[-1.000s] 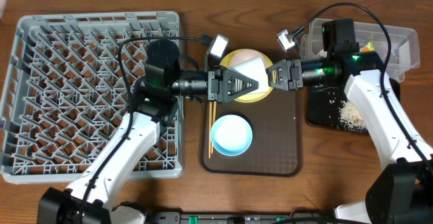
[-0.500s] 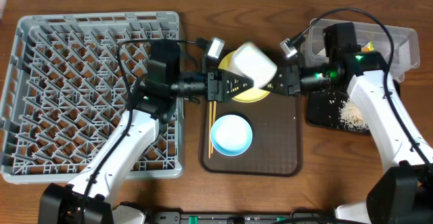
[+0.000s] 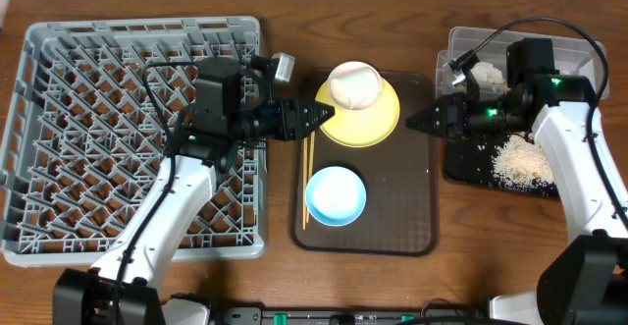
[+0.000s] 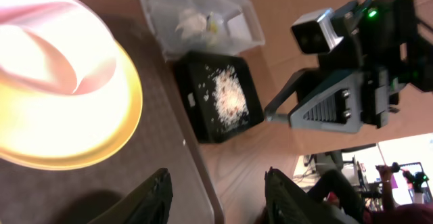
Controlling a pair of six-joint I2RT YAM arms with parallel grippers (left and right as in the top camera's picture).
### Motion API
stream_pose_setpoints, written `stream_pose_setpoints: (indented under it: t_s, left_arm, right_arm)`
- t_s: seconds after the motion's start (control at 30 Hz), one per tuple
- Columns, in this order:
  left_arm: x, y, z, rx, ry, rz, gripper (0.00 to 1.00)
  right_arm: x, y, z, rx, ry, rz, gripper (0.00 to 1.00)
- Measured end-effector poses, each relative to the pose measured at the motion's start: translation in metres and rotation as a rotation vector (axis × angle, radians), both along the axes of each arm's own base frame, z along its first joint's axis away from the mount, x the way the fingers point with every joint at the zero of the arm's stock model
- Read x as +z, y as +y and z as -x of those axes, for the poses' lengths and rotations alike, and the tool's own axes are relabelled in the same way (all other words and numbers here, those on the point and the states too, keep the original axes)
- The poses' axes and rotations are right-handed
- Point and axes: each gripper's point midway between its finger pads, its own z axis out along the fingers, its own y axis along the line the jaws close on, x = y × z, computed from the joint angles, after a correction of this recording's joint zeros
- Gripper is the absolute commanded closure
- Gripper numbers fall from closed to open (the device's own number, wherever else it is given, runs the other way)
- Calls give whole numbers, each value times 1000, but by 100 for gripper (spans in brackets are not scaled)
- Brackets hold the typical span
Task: Sort waste into correct bins and load items into the dishwasher
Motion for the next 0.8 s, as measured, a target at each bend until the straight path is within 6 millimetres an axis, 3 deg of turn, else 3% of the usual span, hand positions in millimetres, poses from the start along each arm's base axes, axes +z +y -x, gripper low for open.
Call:
stream_pose_setpoints:
  t_s: [0.43, 0.8]
  left_arm:
    - [-41, 18, 10, 60, 97, -170, 45]
    - [-32, 54, 22, 203, 35, -362, 42]
  right_arm:
    - [-21, -10, 3, 5, 9, 151, 58]
    - [-42, 8, -1, 82, -89, 359, 52]
